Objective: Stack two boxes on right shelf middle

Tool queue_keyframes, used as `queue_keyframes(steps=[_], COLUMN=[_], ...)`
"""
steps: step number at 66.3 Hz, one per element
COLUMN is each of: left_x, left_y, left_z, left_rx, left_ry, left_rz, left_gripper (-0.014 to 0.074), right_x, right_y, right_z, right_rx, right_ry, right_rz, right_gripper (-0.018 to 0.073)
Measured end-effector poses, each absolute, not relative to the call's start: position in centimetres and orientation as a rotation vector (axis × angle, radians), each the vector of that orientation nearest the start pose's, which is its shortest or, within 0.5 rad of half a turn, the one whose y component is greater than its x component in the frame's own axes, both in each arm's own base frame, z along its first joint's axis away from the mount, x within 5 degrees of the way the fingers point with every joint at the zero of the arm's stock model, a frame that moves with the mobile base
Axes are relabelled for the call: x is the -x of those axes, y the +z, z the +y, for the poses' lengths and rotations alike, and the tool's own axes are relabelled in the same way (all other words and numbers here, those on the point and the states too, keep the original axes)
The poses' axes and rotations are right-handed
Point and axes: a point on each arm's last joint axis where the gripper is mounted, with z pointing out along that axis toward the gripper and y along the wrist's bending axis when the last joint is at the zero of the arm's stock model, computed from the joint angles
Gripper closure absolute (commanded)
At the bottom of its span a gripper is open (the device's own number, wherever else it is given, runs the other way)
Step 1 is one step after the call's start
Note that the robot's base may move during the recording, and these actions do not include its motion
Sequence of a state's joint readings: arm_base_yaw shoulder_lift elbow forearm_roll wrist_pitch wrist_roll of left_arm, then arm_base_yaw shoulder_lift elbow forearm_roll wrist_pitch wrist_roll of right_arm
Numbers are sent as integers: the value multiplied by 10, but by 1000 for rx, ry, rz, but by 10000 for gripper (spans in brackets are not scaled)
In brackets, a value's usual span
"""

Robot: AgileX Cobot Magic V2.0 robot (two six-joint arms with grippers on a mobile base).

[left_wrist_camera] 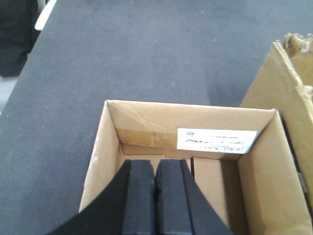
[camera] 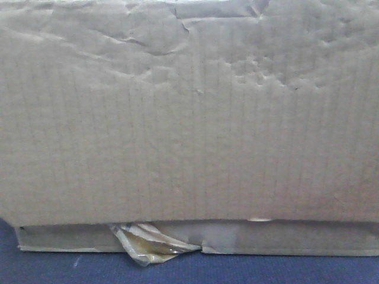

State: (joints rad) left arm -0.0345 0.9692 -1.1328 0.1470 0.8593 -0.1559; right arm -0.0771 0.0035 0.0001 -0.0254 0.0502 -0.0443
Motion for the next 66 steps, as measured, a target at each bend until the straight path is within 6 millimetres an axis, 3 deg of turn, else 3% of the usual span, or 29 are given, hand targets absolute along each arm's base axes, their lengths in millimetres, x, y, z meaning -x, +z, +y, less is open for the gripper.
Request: queue_keyframes(steps=[15,25,42,58,66], left_x=[-233,-258,-273,-286,-290], left_y=[402,393,378,369,364], left_z=[6,20,58,63,64], left_rx=[-13,-34,101,111,96], left_ry=[155,160,83,69,75], left_rz=[2466,2581,2637,2623,2640], left_gripper=[708,708,708,704,562], right_x=[-57,-57,-57,-57,-57], right_y=[208,208,208,208,208], right_z=[-4,-4,-4,-4,-4], right_rx=[-7,-7,-7,-7,-7], right_ry=[-118,-118,-118,-118,-118], right_rz=[1539,1539,1539,1539,1539], right_gripper=[725,725,725,725,725])
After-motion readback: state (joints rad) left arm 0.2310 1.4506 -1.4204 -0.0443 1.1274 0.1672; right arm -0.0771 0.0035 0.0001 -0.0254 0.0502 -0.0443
